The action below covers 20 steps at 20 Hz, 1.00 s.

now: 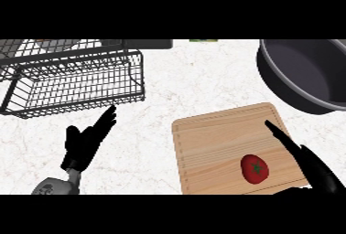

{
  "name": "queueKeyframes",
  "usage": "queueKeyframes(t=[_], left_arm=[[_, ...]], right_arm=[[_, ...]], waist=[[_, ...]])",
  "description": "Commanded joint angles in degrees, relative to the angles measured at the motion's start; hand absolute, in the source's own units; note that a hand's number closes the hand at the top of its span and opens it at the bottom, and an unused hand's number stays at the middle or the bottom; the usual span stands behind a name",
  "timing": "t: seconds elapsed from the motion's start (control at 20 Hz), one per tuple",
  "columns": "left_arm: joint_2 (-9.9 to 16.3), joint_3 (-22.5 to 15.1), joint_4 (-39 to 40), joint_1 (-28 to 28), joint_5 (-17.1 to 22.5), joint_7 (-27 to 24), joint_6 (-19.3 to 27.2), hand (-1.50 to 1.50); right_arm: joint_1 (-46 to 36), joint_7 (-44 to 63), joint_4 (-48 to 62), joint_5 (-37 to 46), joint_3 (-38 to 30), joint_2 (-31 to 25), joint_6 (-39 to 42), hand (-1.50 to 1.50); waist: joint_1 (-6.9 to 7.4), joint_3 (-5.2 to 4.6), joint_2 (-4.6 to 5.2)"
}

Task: Pick the tomato from the cutting board and place it in the pot

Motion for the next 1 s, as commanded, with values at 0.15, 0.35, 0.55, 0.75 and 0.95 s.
queueKeyframes(t=[0.15, 0.35, 0.55, 0.75, 0.95], left_arm=[[-1.37, 2.22, 4.30, -1.56, -1.77, -2.10, -1.82, 0.00], [-0.72, 3.11, -2.58, -2.18, 0.00, 5.29, -2.49, 0.00], [-4.03, 2.37, 4.75, -4.08, -3.64, 0.10, -1.41, 0.00], [-4.21, 2.58, -2.32, 1.98, -4.66, 1.23, -1.81, 0.00], [-6.35, 3.27, 1.05, -2.46, -6.97, 3.26, -0.57, 0.00]], right_arm=[[1.38, -11.18, 6.91, -5.87, -4.69, 3.10, 6.69, -1.50], [2.62, -16.25, 9.69, -8.88, -6.79, 4.97, 9.68, -1.50], [1.58, -15.09, 11.31, -12.58, -6.74, 8.39, 12.36, -1.50], [1.92, -17.77, 16.87, -9.72, -7.16, 11.24, 13.87, -1.50], [-0.44, -17.72, 20.88, -11.36, -9.10, 13.28, 15.84, -1.50]], waist=[[-0.11, -0.04, 0.12], [0.05, -0.01, 0.02], [-0.27, -0.06, 0.14], [0.12, -0.04, 0.03], [-0.01, -0.04, 0.06]])
